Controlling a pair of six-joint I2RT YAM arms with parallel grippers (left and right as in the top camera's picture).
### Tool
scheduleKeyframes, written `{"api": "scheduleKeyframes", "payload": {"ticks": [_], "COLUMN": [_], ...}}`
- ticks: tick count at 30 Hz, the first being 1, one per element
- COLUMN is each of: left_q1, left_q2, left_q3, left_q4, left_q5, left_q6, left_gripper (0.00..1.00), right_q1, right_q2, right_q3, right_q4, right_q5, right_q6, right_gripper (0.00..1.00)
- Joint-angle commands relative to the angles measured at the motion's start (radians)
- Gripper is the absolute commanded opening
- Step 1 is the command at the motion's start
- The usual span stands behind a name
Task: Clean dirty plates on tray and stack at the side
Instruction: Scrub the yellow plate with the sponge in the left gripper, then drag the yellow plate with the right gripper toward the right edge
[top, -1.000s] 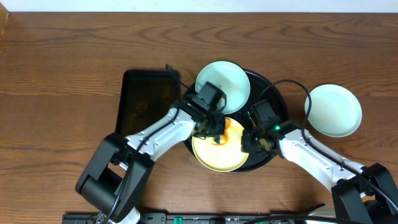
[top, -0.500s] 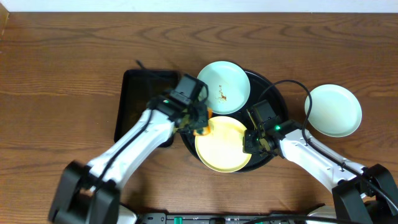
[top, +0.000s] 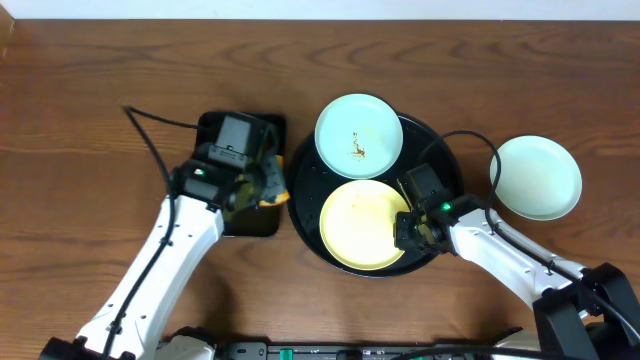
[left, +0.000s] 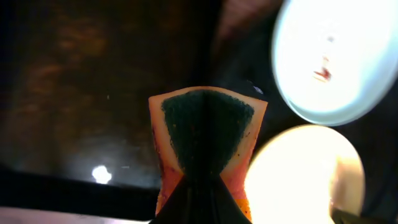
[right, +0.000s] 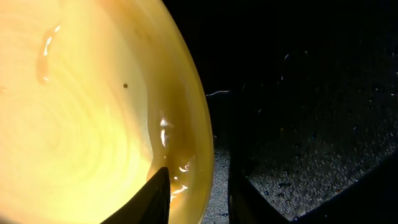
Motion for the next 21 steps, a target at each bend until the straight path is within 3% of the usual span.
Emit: {"api": "scheduleKeyframes", "payload": {"ticks": [1,6,14,21], "left_q1": [0.033,0.037,0.037,0.037], "left_q2": [-0.006,-0.006,-0.006,-0.006], "left_q3": [-0.004,-0.004,-0.004,-0.004], "left_q4": [-0.013,-0.017,-0.02,-0.02], "left_q5": [-0.026,-0.026,-0.026,-0.026], "left_q6": [0.002,0.021,0.021,0.029], "left_gripper": [0.07,0.07,0.08,0.08], "right_q1": [-0.019,-0.016,-0.017,-0.016], "right_q2": [0.014,0.014,-0.005,-0.161], "right_q3": [-0.016,-0.016,-0.013,0.049], "right_q4": [-0.006,-0.002,-0.006,-0.037], "right_q5": [0.022,0.022,0.061,0.177], "right_q6": [-0.001,-0.001,-0.02,-0.137], "right_gripper": [0.26,0.01,0.01,0.01]}}
